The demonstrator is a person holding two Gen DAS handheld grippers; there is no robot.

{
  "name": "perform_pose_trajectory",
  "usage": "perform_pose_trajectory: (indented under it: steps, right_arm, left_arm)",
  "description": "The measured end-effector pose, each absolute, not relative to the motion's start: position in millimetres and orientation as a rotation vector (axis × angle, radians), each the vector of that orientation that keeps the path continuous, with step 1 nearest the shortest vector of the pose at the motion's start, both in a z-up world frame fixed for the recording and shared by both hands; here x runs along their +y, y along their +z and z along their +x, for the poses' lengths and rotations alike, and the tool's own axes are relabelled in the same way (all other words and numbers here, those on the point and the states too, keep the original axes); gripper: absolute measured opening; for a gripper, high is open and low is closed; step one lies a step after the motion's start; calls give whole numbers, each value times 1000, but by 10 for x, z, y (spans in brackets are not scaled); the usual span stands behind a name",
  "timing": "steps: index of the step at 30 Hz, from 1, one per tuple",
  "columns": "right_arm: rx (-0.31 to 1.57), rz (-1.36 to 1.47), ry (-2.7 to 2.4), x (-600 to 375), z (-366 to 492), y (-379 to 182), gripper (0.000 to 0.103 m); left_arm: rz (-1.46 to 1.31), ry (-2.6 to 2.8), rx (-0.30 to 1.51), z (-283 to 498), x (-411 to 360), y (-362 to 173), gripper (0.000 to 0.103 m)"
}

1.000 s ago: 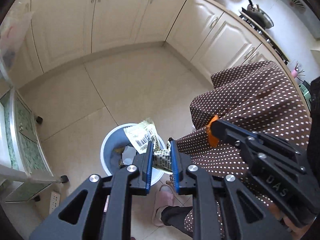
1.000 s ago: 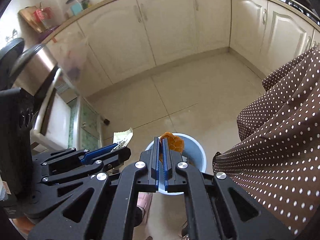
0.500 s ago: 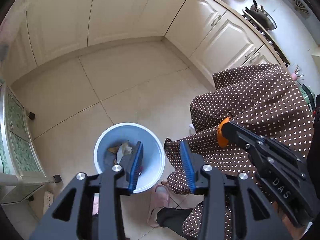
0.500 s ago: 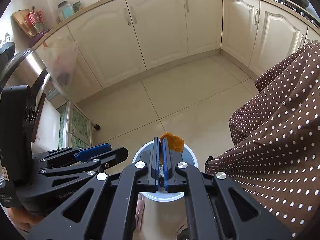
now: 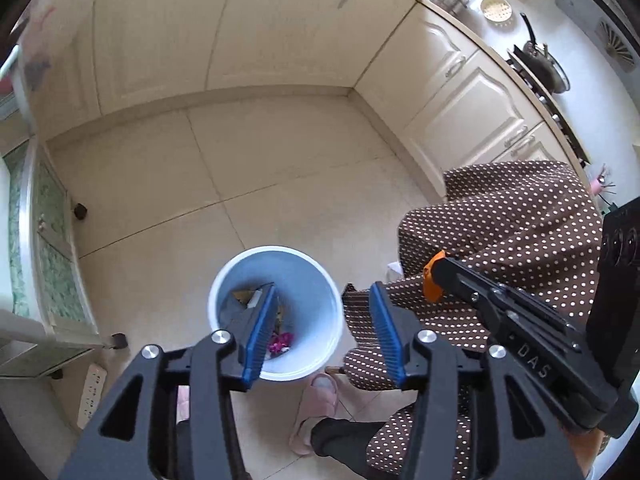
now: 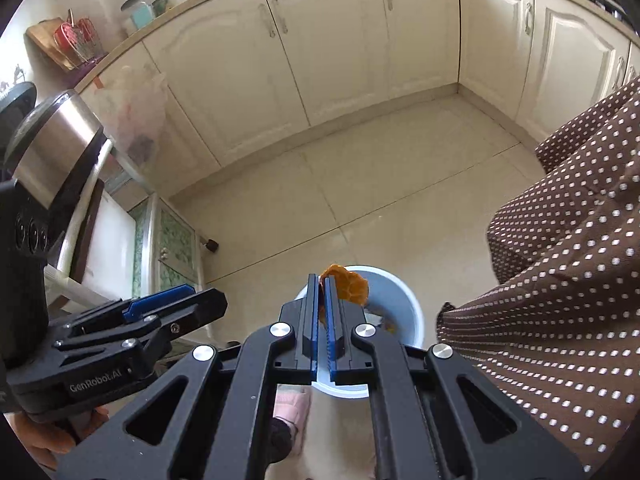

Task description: Collect trash

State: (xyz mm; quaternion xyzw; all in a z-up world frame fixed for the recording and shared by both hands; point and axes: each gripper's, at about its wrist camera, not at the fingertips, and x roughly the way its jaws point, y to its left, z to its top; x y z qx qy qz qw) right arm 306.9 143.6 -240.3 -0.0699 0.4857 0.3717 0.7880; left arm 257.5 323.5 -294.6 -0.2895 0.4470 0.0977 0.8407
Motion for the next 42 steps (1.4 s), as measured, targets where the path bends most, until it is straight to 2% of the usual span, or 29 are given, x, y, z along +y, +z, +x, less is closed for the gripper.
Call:
perform_pose_trajectory:
  steps: [11,13,14,15,19,27,35,39,42]
  right_arm:
    - [1060,-127,803,1588,3201,-2403,6]
    - [1038,-131,794,1570,3207,-2361,16]
    - [1026,-135,788,1559,3207,-2333,27]
    - [1014,-141,784,1545,3208,-2311,32]
    - [949,-185,761,1484,3114,-2142,33]
    - [776,-225,706,1101,2768,-1540,50]
    - [650,-196,629,424,2300,-982,60]
    - [589,-168,570,35,2035,-726,71]
    - [545,-136,524,-273,1818,-498,72]
  left_arm:
    - [-614,215,943,2554,3314,-2945,53]
    - [-622,211,938,2557,3315,-2928,53]
    - [-625,209,936,2553,3317,-2923,54]
    - [-624,207,934,2558,3309,-2901,54]
    - [-598,201,923,2536,3240,-2796,56]
    - [-497,180,875,2453,2919,-2370,61]
    - [-373,126,792,2170,2316,-1735,65]
    - [-294,85,748,1960,1955,-1385,66]
    - [-237,70,708,1785,1696,-1136,68]
